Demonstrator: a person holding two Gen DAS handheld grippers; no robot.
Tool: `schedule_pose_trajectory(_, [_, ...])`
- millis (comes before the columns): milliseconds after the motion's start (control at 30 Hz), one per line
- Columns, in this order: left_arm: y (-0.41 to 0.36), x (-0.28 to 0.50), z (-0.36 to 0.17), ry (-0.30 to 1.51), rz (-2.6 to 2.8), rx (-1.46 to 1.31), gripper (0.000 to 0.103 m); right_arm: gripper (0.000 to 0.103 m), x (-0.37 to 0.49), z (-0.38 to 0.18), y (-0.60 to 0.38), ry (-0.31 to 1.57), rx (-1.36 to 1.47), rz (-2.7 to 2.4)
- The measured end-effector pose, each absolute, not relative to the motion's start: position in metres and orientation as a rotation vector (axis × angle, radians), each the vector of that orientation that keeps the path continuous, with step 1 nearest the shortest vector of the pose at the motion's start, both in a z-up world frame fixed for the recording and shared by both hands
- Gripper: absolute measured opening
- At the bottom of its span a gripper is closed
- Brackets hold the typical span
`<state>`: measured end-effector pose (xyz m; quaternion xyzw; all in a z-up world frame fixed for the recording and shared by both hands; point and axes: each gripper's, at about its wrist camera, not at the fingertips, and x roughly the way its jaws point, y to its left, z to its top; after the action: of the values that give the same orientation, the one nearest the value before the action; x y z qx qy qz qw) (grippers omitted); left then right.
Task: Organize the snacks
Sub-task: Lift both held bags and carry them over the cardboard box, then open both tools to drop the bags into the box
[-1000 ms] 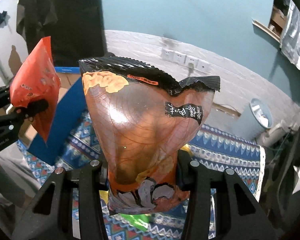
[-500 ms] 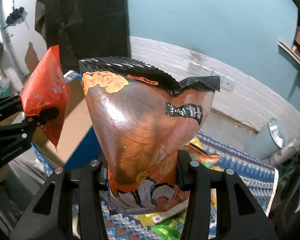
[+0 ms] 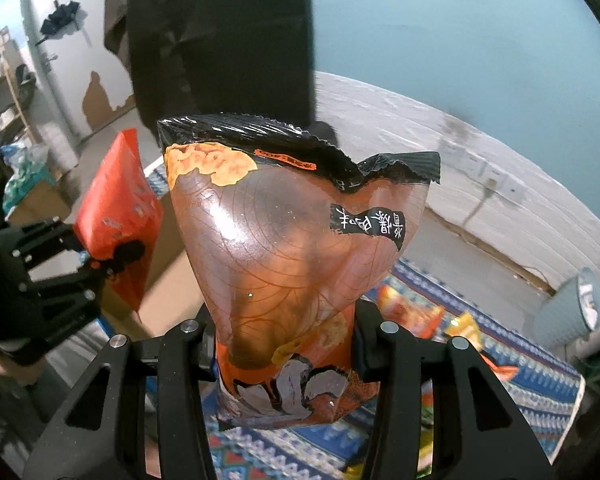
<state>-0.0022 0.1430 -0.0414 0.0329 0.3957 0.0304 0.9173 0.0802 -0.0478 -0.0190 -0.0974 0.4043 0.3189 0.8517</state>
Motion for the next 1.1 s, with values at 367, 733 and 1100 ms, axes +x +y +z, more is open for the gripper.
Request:
schedule_pose_trajectory(367, [0.185,-0.005,-0.064,0.89,0.135,0.031,0.027,0.045,0.086,-0.034,0.023,0.891,-0.246,0.758])
schedule_pose_trajectory(733, [0.191,-0.002,-0.072,0.931,0.161,0.032,0.029,0.056,0.091,-0.06,0.051,0.992,-0.248,0.771])
schedule_pose_trajectory(1100, [0.191,-0.005,-0.06,0.866,0.2,0.029,0.071,0.075,0.088,-0.043,0.037,0.945,-0.188,0.743])
